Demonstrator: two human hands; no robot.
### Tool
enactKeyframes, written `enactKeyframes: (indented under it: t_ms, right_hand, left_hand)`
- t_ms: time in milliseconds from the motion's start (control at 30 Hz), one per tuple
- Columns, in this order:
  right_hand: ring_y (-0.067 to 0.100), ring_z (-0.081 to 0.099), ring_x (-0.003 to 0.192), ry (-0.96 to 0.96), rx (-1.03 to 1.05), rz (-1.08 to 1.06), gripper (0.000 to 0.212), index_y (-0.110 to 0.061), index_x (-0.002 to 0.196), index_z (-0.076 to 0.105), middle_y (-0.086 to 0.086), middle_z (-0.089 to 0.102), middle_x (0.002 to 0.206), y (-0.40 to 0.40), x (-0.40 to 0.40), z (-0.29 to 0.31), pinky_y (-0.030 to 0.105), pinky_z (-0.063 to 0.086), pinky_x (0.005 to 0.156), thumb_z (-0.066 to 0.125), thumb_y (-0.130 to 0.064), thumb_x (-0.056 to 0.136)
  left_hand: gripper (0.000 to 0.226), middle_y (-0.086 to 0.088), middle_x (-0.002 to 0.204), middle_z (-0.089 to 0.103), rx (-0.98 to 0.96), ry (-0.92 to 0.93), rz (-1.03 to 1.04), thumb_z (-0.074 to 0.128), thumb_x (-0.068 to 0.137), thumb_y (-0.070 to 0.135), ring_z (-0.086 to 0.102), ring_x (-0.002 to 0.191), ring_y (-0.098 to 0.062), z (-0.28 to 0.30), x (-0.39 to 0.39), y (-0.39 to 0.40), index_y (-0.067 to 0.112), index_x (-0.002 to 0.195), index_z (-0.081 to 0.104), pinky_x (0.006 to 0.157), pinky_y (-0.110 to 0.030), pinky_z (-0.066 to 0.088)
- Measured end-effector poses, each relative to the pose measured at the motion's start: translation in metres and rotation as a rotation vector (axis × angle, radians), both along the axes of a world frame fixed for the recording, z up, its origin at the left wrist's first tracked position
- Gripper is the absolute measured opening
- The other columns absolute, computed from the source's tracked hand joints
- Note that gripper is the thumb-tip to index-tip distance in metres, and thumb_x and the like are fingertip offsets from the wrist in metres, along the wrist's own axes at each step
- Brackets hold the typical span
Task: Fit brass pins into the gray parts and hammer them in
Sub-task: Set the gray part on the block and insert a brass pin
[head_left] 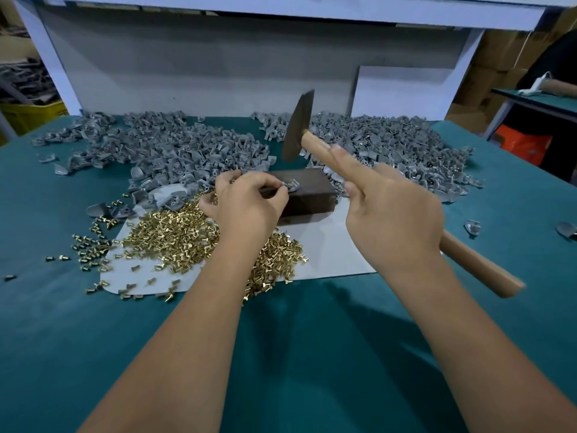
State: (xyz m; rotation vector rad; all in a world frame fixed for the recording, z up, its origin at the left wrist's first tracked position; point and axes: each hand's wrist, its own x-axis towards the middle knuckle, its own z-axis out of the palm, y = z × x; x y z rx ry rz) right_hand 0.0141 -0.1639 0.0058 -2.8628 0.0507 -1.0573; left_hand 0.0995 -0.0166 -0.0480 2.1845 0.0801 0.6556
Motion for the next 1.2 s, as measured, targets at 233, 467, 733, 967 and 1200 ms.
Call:
enactKeyframes:
  t_ms: [233, 467, 733, 967, 1200]
  right_hand:
    - [0.022, 0.031, 0.050, 0.008, -0.013, -0.047, 0.061, -0.052, 0.135, 0.039, 0.001, 0.054, 0.072, -0.001, -0.003, 0.002, 0.020, 0.010, 0.046, 0.059, -0.018, 0.088]
    - [0.022, 0.028, 0.049, -0.016, -0.061, -0.002, 0.063, -0.047, 0.135, 0.044, 0.004, 0.056, 0.070, 0.000, -0.003, 0.006, 0.019, 0.009, 0.046, 0.063, -0.014, 0.085]
    - [0.021, 0.039, 0.067, 0.108, 0.064, 0.008, 0.054, -0.051, 0.139, 0.033, 0.002, 0.052, 0.085, -0.007, 0.015, 0.012, 0.030, 0.028, 0.053, 0.047, -0.021, 0.096]
    - [0.032, 0.057, 0.083, 0.118, 0.284, -0.141, 0.039, -0.036, 0.134, 0.046, 0.008, 0.064, 0.104, -0.024, 0.029, -0.007, 0.032, 0.033, 0.062, 0.046, -0.022, 0.097]
    - [0.029, 0.052, 0.070, 0.291, 0.475, -0.203, 0.025, -0.026, 0.114, 0.058, 0.002, 0.059, 0.082, -0.051, 0.033, -0.031, 0.029, 0.031, 0.053, 0.048, -0.020, 0.092]
  left_hand:
    - [0.011, 0.029, 0.082, 0.053, -0.001, 0.000, 0.007, 0.075, 0.080, 0.041, 0.034, 0.134, -0.011, -0.001, 0.002, 0.000, 0.041, 0.072, 0.067, 0.104, -0.042, 0.006]
    - [0.020, 0.026, 0.085, 0.058, 0.013, -0.008, 0.019, 0.075, 0.079, 0.042, 0.035, 0.134, -0.012, -0.001, 0.001, 0.000, 0.043, 0.065, 0.061, 0.104, -0.046, 0.010]
    - [0.008, 0.027, 0.089, 0.054, 0.023, 0.046, -0.032, 0.070, 0.081, 0.046, 0.031, 0.134, -0.008, 0.002, -0.001, 0.004, 0.044, 0.076, 0.065, 0.102, -0.041, 0.008]
    - [0.017, 0.036, 0.095, 0.038, -0.123, 0.140, -0.191, 0.069, 0.084, 0.041, 0.026, 0.124, -0.010, 0.010, -0.007, 0.008, 0.044, 0.069, 0.064, 0.110, -0.044, 0.019]
    - [0.023, 0.035, 0.111, 0.056, -0.319, 0.128, -0.367, 0.066, 0.086, 0.026, 0.026, 0.133, -0.014, 0.020, -0.013, 0.009, 0.036, 0.066, 0.070, 0.113, -0.051, 0.020]
